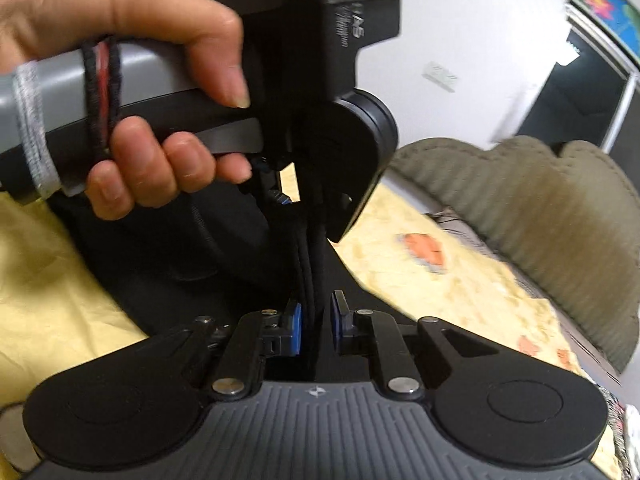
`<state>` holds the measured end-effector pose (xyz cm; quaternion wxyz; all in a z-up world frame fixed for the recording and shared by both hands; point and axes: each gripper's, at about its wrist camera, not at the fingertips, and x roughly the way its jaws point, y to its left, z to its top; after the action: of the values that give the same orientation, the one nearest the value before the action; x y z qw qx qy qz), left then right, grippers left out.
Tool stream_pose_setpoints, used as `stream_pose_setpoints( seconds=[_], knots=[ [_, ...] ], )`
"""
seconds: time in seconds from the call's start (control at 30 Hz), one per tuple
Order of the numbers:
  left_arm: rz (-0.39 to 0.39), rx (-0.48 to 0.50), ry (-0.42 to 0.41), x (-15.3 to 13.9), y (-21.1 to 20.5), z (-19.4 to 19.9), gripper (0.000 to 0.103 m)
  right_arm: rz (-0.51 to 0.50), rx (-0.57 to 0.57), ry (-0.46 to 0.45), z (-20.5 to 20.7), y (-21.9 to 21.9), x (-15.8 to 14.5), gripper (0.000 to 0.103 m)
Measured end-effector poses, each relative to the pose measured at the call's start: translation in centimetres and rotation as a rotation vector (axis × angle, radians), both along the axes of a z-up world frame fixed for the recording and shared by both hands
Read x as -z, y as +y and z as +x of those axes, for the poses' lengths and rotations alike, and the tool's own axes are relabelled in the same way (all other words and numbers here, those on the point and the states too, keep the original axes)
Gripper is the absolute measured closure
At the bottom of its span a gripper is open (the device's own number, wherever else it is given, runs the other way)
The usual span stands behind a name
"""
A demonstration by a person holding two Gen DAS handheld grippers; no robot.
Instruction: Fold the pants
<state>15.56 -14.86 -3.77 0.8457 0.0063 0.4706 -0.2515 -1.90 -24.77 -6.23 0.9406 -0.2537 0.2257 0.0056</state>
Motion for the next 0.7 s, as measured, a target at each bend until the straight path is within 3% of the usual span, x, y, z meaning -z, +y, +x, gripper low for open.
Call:
stream_pose_setpoints(
  seconds=[0.07, 0.1, 0.2, 0.3, 0.47, 0.7],
  knots=[
    [0.023, -0.01, -0.011, 0.6, 0.4, -0.1, 0.085, 0.003, -0.012, 0.023, 0.6, 0.2, 0.3, 0.089],
    [0.039, -0.01, -0.025, 0.8, 0.4, -0.2, 0.074, 0.004, -0.014, 0.034, 0.8, 0.3, 0.5, 0.089],
    [0.076, -0.032, -0.053, 0.4, 1.0, -0.4, 0.056, -0.009, -0.018, 0.055, 1.4, 0.4, 0.6, 0.089],
    [0.05, -0.1, -0.047, -0.7, 3.2, -0.3, 0.043, -0.032, -0.019, 0.068, 1.6, 0.4, 0.9, 0.089],
    [-0.014, -0.247, -0.072, -3.6, 8.9, -1.7, 0.035, -0.092, -0.022, 0.063, 2.6, 1.1, 1.6, 0.089],
    [0.039, -0.438, -0.189, -7.9, 18.0, -5.6, 0.026, -0.161, -0.051, 0.058, 2.1, 1.7, 1.7, 0.089]
  ],
)
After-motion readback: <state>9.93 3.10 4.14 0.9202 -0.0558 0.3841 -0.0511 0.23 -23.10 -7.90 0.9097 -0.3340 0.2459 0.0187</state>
